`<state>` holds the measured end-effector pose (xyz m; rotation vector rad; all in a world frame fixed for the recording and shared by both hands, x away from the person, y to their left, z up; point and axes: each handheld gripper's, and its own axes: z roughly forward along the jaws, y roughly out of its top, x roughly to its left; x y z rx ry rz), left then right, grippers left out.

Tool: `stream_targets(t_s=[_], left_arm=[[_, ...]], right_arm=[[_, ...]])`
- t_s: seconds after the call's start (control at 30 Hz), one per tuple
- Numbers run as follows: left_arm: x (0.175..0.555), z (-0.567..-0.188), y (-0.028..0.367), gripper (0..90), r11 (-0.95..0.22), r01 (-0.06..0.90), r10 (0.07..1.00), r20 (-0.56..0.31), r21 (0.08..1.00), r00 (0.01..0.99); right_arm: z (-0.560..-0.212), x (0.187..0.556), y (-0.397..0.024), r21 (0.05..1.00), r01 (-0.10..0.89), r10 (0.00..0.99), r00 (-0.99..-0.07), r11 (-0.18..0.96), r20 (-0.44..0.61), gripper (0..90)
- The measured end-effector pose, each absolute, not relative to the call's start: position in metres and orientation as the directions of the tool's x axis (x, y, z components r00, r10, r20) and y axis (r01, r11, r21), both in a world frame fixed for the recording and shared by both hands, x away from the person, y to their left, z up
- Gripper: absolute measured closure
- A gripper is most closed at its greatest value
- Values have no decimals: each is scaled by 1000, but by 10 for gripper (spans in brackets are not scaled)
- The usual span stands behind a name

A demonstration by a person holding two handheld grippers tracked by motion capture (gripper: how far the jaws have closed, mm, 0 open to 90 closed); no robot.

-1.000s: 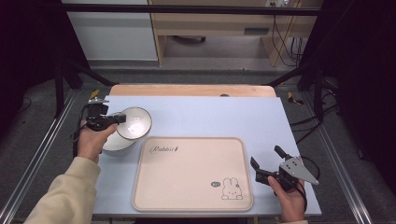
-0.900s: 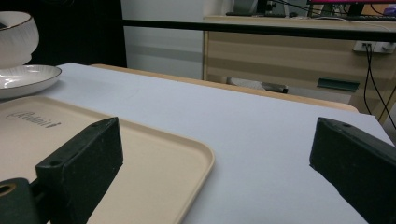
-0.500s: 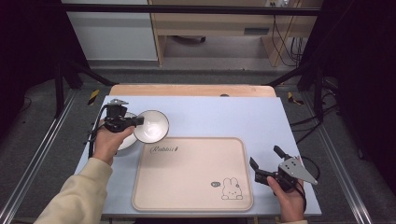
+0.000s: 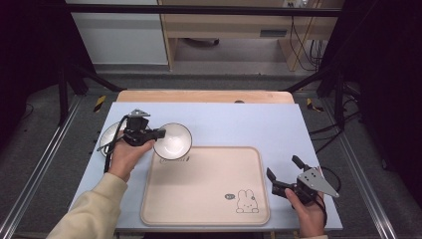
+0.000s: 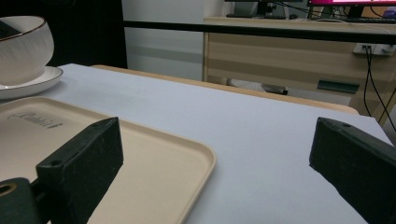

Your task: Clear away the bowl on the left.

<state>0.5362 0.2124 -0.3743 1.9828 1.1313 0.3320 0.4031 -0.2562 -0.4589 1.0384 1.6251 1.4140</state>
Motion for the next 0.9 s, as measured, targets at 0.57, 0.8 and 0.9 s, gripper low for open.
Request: stream_targets(t_s=[0.57,0.8,0.9], left_arm=[[525,-380,184,822,-316,582,755,-173,750,633],[520,-387,176,822,-322,587,740,-189,743,645],[518,-389,170,822,-332,584,730,-190,741,656]], right_arm=[[-457,402,-256,993,97,915,-403,71,-26,33],[-457,402,-257,993,95,915,-402,72,-28,34],[-457,402,-257,993,90,916,-400,71,-29,34]])
